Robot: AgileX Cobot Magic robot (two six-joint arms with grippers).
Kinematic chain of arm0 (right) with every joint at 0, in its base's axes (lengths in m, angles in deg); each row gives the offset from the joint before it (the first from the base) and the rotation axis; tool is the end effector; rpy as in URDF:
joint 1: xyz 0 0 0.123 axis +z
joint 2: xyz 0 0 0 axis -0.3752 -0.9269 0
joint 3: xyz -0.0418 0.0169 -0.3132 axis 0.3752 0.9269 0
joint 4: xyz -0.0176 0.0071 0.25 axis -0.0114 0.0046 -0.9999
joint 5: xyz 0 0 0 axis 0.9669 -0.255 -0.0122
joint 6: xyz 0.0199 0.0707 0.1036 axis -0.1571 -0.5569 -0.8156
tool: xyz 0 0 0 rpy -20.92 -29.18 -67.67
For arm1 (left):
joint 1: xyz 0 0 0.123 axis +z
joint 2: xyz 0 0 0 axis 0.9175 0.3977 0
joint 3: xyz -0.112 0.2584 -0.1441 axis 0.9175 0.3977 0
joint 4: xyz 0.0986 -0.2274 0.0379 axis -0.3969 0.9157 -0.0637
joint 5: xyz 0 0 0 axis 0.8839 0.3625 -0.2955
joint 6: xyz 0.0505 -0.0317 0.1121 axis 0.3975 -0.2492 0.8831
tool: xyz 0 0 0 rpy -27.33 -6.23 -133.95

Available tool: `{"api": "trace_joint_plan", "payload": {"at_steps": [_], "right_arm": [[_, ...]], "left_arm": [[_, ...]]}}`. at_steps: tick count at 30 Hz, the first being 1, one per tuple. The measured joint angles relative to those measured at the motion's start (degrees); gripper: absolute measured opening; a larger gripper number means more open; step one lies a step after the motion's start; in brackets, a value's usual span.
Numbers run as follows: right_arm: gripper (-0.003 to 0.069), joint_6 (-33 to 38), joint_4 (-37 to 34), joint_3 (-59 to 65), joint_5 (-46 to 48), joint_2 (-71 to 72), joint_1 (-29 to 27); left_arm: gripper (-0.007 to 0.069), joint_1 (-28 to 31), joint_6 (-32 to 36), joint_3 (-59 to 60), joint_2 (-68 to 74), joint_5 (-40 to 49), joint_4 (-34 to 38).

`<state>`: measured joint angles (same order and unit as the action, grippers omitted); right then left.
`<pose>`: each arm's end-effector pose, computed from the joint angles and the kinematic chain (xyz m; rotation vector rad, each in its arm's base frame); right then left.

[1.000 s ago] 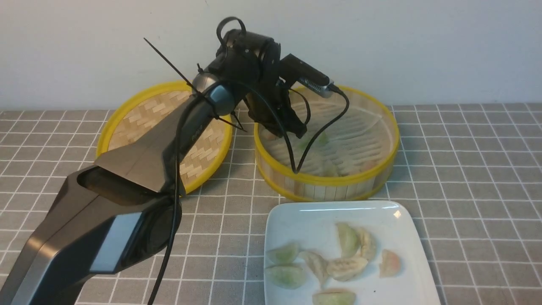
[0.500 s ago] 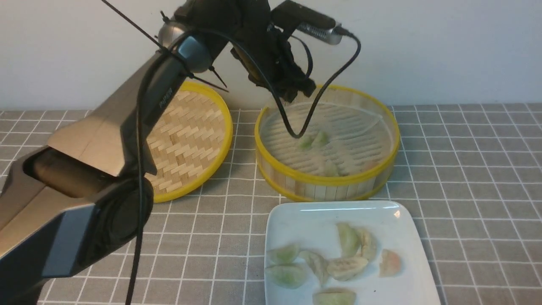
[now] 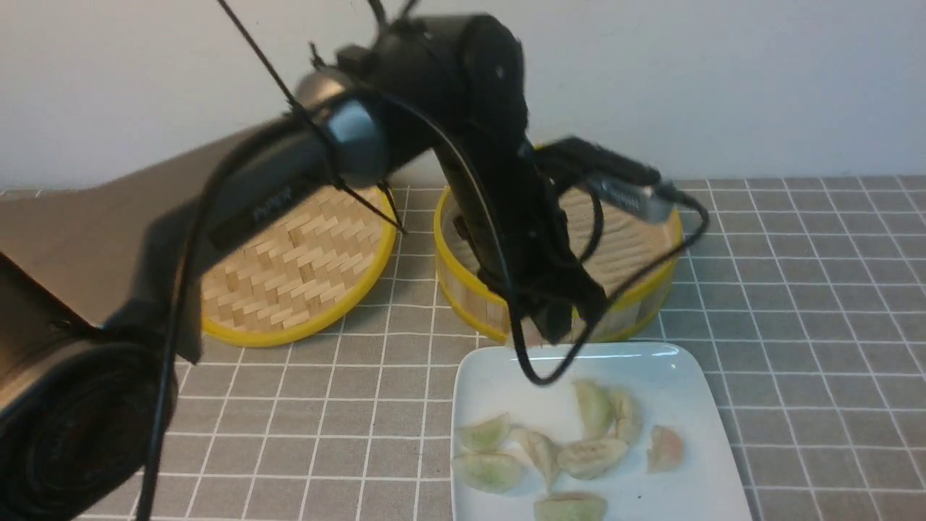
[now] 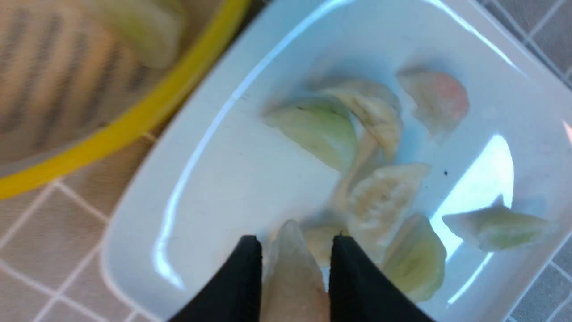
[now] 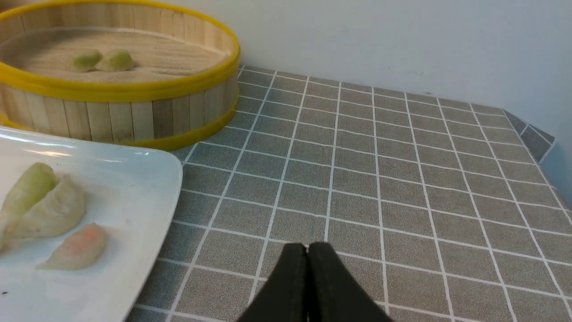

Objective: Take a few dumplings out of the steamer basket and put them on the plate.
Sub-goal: Use the left arm to put the dumpling into the plate

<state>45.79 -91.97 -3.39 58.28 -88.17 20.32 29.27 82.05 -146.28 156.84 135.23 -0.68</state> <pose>0.0535 0.0062 0.1604 -0.1113 1.8823 -0.0320 0.3603 -0.3174 0.2386 1.2800 2.6638 -0.4660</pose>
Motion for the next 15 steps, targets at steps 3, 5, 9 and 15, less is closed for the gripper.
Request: {"api": "trace_joint_plan", "payload": {"at_steps": [3, 5, 9, 15], "right_arm": [[-0.0014, 0.0, 0.0, 0.0, 0.0, 0.0, 0.0], [-0.0014, 0.0, 0.0, 0.0, 0.0, 0.0, 0.0], [-0.0014, 0.0, 0.0, 0.0, 0.0, 0.0, 0.0], [-0.0014, 0.0, 0.0, 0.0, 0.0, 0.0, 0.0]], "left_arm": [[0.0174, -1.9, 1.6, 0.2, 2.2, -0.4, -0.2], [0.0174, -2.7, 2.1, 0.3, 3.2, -0.7, -1.3], [0.02, -3.2, 1.7, 0.4, 3.9, -1.1, -3.6], [0.0389, -3.2, -2.0, -0.2, 3.9, -1.2, -5.0]]}}
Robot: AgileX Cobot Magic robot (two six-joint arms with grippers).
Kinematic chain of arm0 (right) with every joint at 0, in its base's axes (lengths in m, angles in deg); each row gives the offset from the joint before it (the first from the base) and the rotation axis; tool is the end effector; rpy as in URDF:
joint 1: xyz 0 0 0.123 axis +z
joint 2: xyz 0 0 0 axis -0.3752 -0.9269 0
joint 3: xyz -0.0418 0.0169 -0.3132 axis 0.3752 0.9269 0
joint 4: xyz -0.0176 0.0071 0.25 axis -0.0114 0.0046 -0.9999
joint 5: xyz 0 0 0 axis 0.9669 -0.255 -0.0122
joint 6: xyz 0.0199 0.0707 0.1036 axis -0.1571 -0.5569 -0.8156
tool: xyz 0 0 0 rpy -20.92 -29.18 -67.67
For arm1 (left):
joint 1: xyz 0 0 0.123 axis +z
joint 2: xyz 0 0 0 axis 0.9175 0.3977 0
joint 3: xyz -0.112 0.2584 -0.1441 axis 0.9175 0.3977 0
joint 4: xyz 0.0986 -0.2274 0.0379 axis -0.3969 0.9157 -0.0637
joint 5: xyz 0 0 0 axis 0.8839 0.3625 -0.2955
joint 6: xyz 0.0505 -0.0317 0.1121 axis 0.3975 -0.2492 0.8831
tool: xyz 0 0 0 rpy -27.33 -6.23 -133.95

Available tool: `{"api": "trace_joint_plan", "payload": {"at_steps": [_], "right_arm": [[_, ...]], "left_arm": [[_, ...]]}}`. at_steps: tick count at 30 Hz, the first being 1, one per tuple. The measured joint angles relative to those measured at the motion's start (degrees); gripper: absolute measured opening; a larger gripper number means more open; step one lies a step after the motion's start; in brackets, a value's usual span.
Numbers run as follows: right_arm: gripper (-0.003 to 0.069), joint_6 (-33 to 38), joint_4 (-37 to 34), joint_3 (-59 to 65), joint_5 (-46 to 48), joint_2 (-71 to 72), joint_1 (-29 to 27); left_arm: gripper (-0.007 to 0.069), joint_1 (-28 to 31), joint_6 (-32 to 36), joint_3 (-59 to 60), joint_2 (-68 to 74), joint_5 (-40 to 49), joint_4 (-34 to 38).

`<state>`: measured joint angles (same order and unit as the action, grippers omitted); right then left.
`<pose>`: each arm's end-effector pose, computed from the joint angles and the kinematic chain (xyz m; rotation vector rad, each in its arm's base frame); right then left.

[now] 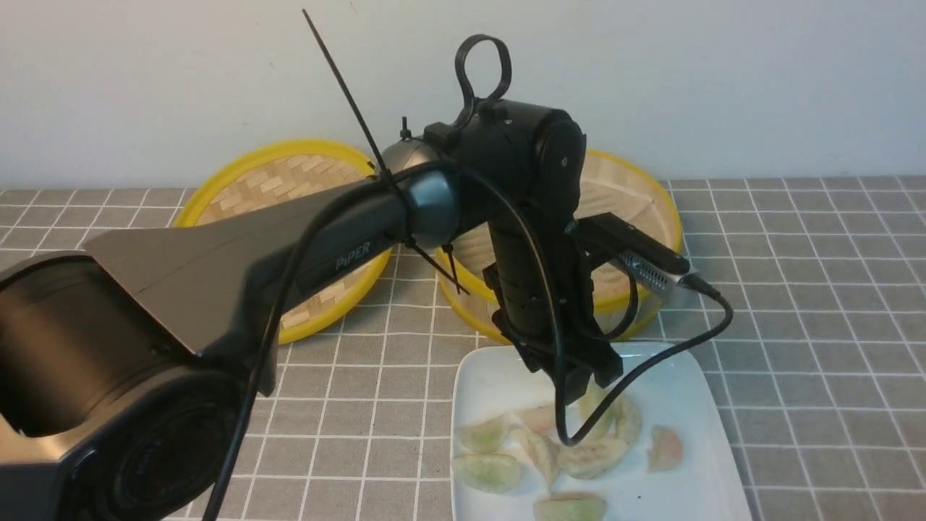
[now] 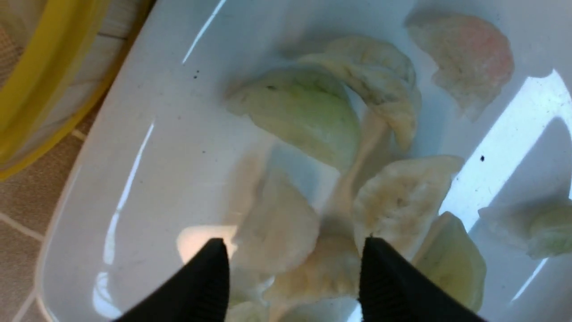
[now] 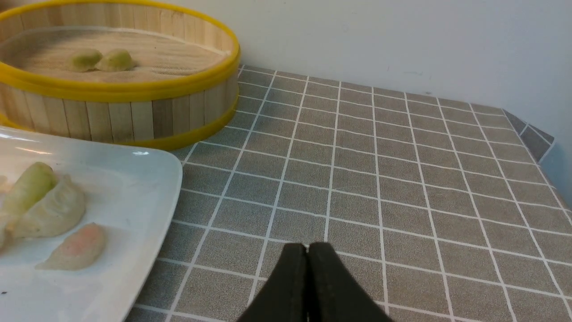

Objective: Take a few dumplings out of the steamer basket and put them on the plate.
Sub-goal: Use the left arm to put the dumpling into the plate, then use the left arm to grab a dumpling from the steamer

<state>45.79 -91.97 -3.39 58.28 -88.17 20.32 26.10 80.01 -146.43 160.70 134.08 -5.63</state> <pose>0.0535 0.0062 0.1604 -0.1113 1.8823 -0.0320 0.3558 -0.3350 0.2047 1.3457 2.6934 -0.3401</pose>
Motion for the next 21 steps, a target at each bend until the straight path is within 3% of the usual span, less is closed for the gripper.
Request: {"api": "trace_joint_plan", "payload": {"at_steps": [3, 10, 21], "right_arm": [[-0.0014, 0.0, 0.0, 0.0, 0.0, 0.0, 0.0], [-0.0014, 0.0, 0.0, 0.0, 0.0, 0.0, 0.0], [-0.0014, 0.0, 0.0, 0.0, 0.0, 0.0, 0.0]], "left_arm": [[0.0439, 0.1, -3.1, -3.2, 0.0, 0.0, -4.0], [0.0426, 4.0, -7.0, -13.5, 1.8, -4.6, -14.1], [0.0426, 11.2, -3.0, -20.6, 11.4, -13.5, -8.2]]}}
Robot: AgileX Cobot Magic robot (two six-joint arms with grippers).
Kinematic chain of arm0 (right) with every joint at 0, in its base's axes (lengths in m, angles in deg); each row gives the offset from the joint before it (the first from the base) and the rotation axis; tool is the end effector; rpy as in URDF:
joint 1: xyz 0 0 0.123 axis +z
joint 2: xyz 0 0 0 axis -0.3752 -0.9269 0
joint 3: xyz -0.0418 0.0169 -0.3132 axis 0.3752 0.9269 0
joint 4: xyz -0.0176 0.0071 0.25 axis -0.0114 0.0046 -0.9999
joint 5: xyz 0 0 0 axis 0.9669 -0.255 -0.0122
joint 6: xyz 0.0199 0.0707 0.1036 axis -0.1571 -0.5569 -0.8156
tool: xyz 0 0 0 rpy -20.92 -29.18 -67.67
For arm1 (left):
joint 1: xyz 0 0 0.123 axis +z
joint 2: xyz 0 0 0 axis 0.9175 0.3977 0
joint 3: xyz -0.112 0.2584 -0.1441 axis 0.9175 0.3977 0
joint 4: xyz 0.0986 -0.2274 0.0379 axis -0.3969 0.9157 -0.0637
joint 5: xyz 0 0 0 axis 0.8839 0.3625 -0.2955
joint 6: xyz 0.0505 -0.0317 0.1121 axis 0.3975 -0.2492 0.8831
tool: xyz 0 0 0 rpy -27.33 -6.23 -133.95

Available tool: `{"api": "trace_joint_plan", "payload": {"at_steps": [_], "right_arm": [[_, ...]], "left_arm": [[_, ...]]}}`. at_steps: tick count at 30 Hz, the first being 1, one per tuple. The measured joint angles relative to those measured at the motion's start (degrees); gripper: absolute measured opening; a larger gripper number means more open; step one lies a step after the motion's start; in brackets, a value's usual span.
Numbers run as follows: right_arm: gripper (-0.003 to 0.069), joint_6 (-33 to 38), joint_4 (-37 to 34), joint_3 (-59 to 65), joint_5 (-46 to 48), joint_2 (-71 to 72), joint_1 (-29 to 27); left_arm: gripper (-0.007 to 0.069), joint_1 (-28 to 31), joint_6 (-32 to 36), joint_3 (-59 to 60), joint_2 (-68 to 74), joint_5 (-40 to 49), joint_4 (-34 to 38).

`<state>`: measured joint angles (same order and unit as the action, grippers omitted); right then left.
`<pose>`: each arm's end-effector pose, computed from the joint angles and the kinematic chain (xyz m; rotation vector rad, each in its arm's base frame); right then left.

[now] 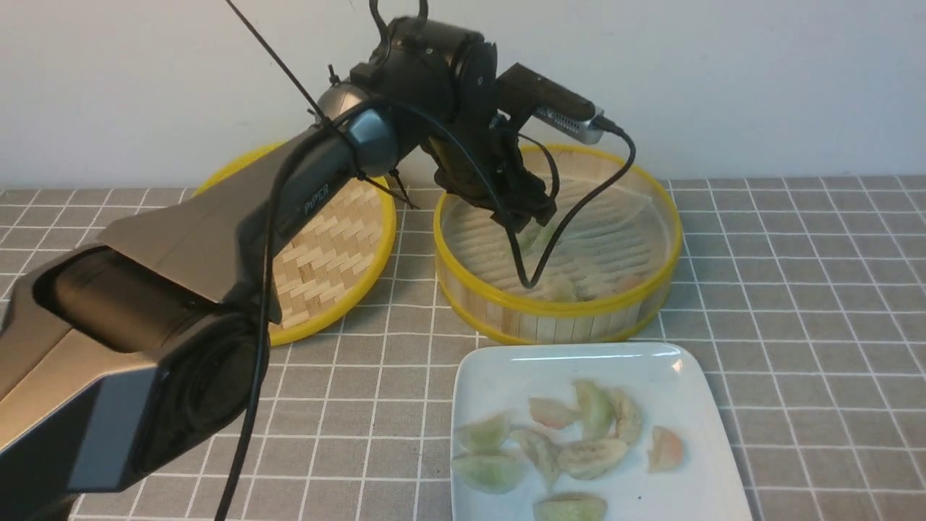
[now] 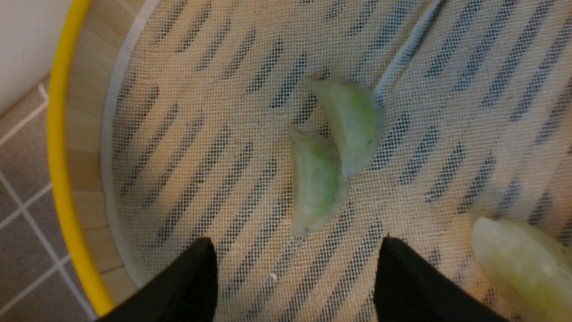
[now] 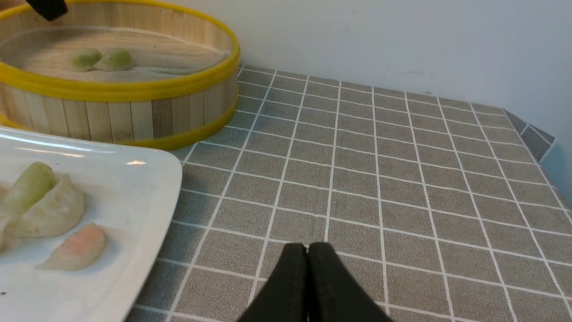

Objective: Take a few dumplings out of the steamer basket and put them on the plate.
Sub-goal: Use the left arm to grab a dumpling from the steamer

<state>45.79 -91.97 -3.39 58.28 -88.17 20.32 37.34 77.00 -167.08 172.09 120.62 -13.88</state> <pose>0.0535 0.0062 0.1604 -0.1113 1.8823 -0.0320 0.4998 -0.2867 0.2128 0.9060 2.4320 -0.1808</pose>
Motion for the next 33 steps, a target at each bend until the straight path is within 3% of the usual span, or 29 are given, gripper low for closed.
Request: {"api": "trace_joint_plan", "payload": {"at_steps": [9, 26, 30, 31, 32, 33], "right_arm": [[-0.0014, 0.0, 0.0, 0.0, 0.0, 0.0, 0.0], [-0.0014, 0.0, 0.0, 0.0, 0.0, 0.0, 0.0], [-0.0014, 0.0, 0.0, 0.0, 0.0, 0.0, 0.0], [-0.0014, 0.0, 0.0, 0.0, 0.0, 0.0, 0.0], [-0.0014, 0.0, 0.0, 0.0, 0.0, 0.0, 0.0], [-0.0014, 0.0, 0.0, 0.0, 0.0, 0.0, 0.0]], "left_arm": [[0.0426, 0.7, 8.6, 0.0, 3.0, -6.4, 4.9], [0.0415, 0.7, 9.5, -0.3, 6.6, -6.8, 4.9], [0.0298, 0.7, 9.7, -0.4, 6.7, -6.9, 3.6], [0.0183, 0.7, 9.7, -0.4, 6.7, -6.2, 3.4], [0.0125, 0.7, 9.7, -0.5, 6.7, -6.0, 3.1], [0.012, 0.7, 9.7, -0.5, 6.7, -5.9, 3.0]]}}
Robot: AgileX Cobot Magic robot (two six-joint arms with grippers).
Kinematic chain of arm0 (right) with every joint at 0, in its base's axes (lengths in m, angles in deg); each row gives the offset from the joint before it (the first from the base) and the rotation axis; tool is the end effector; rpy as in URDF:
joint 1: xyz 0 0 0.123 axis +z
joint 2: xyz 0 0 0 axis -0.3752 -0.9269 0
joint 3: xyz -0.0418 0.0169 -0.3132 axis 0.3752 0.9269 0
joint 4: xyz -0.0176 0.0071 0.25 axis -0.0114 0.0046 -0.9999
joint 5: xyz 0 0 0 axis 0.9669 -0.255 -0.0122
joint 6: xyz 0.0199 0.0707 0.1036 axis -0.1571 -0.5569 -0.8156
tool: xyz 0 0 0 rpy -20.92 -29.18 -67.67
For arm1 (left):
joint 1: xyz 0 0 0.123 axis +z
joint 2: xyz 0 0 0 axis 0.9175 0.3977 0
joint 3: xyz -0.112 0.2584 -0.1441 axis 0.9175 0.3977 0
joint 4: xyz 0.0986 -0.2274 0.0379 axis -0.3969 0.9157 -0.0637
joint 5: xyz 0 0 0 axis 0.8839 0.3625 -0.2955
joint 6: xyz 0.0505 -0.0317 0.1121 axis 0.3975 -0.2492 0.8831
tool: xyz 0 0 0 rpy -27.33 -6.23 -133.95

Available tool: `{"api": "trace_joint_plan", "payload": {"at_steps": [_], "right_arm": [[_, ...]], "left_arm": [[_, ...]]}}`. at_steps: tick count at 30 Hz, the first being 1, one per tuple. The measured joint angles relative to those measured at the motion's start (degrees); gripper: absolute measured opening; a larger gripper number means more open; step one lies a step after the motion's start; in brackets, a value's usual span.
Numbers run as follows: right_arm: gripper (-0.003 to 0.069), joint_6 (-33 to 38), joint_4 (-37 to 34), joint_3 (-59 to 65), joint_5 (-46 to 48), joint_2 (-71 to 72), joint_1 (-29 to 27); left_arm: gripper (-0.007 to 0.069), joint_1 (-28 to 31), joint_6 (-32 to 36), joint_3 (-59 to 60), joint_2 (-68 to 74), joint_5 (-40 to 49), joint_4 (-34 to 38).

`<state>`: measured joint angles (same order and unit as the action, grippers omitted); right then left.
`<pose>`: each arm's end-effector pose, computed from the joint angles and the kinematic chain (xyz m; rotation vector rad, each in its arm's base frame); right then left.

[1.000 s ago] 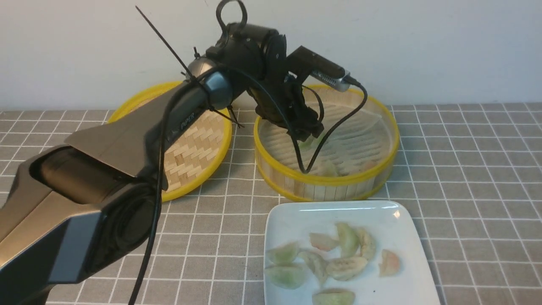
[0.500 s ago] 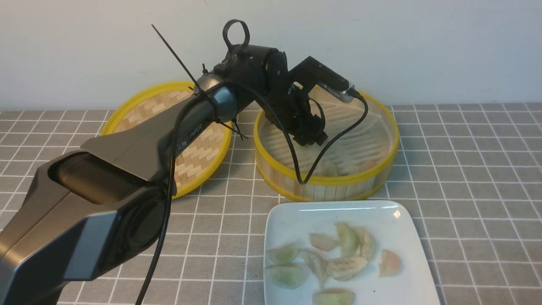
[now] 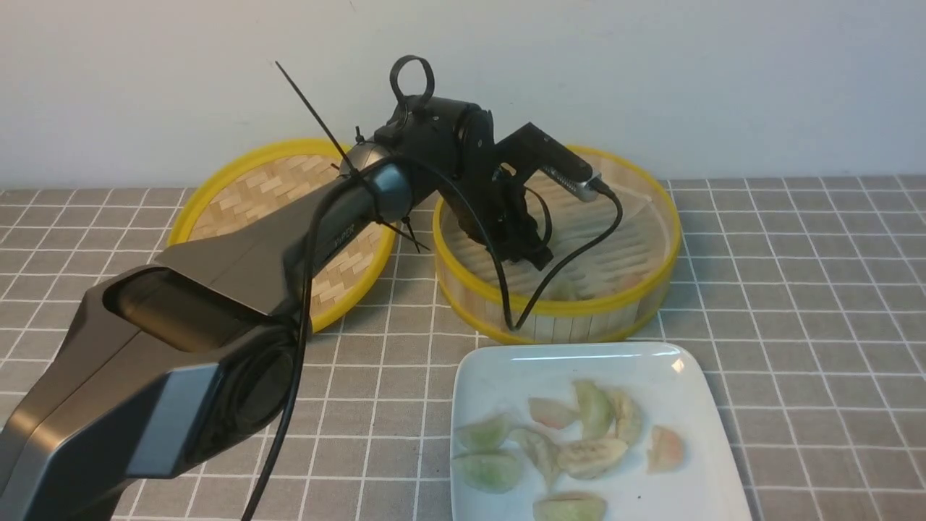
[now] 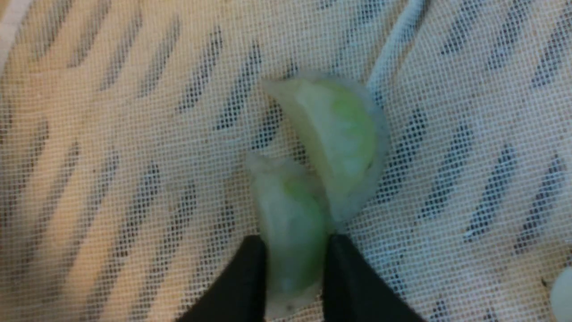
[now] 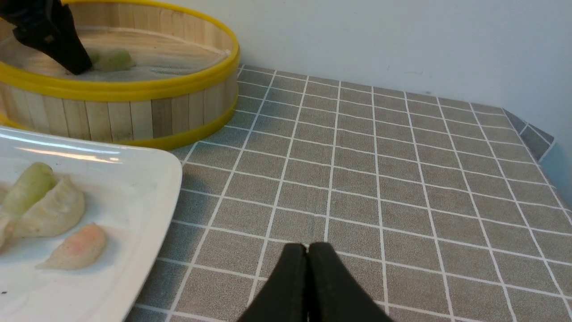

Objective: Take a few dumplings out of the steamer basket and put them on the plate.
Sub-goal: Use the left arm to grab a dumpling from the steamer, then use the left arm to put the dumpling into the plate

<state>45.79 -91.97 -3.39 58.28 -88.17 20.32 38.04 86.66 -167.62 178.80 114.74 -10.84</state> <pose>0.0535 0.0062 0.1604 -0.1113 1.8823 -0.0320 0.5179 -0.2939 0.1544 1.0597 2.3671 -0.1773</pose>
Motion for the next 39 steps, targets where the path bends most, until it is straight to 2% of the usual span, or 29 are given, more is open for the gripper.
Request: {"api": "trace_joint_plan", "payload": {"at_steps": [5, 9, 16, 20, 29, 33, 39], "right_arm": [[-0.0014, 0.0, 0.0, 0.0, 0.0, 0.0, 0.0], [-0.0014, 0.0, 0.0, 0.0, 0.0, 0.0, 0.0], [-0.0014, 0.0, 0.0, 0.0, 0.0, 0.0, 0.0], [-0.0014, 0.0, 0.0, 0.0, 0.0, 0.0, 0.0], [-0.0014, 0.0, 0.0, 0.0, 0.0, 0.0, 0.0], [-0.0014, 0.0, 0.0, 0.0, 0.0, 0.0, 0.0], [-0.0014, 0.0, 0.0, 0.0, 0.0, 0.0, 0.0]], "left_arm": [[0.0125, 0.1, 0.0, -1.4, -1.8, 6.3, -1.4], [0.0125, 0.1, 0.0, -4.9, -7.8, 16.1, -1.6], [0.0125, 0.1, -1.8, -5.5, -16.8, 19.8, -0.5], [0.0125, 0.1, -4.6, -0.6, -20.9, 19.9, 0.9], [0.0125, -1.6, -5.1, 29.9, -33.2, 20.1, 9.1], [0.0125, -3.4, -2.3, 35.7, -31.2, 20.1, 11.1], [0.0143, -5.0, -0.5, 36.4, -27.2, 18.0, 10.3]]}}
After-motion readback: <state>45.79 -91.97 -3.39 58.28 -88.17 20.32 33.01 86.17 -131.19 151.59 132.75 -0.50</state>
